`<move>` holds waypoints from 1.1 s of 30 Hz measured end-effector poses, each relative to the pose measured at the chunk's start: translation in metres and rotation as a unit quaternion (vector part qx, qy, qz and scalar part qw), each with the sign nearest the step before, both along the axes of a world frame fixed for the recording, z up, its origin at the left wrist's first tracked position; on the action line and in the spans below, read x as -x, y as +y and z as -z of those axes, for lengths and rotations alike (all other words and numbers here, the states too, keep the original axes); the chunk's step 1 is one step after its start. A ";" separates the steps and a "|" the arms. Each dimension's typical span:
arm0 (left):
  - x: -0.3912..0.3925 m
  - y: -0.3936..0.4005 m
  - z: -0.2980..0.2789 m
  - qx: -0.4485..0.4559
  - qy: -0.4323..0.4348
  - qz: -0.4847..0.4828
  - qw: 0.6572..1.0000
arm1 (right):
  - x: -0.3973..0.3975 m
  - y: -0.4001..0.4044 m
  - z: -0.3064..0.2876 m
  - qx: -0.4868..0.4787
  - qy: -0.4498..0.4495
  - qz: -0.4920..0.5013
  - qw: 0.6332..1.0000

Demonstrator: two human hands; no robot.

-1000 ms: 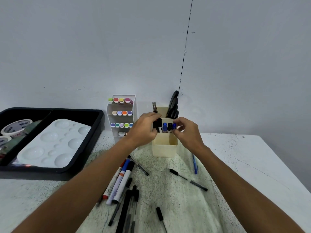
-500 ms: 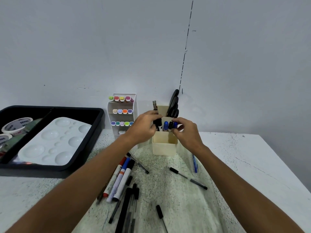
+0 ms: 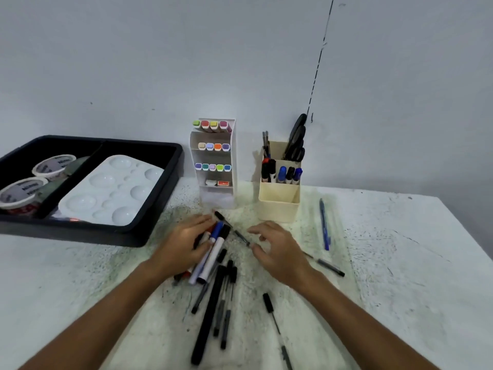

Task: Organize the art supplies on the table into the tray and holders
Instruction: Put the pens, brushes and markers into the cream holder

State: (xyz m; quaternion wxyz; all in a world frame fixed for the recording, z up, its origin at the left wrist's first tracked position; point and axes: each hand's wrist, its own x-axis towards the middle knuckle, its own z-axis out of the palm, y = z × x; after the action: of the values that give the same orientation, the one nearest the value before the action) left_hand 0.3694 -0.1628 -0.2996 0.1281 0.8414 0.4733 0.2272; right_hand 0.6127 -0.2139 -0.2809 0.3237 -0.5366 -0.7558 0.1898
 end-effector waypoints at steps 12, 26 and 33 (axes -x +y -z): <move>0.007 -0.007 0.002 0.044 -0.023 -0.057 0.997 | 0.066 0.038 -0.005 0.184 -0.199 0.017 0.962; -0.005 0.020 -0.027 0.260 -0.070 -0.056 0.962 | 0.061 0.047 -0.019 0.259 -0.073 0.036 0.962; -0.008 0.017 -0.037 0.257 -0.123 -0.055 0.957 | 0.058 0.046 -0.019 0.288 0.152 0.052 0.944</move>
State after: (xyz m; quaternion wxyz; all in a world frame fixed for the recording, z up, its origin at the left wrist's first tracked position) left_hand 0.3770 -0.1462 -0.2631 0.3845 0.7186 0.5417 0.2059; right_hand 0.5551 -0.1674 -0.2614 0.2755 -0.6107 -0.5816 0.4615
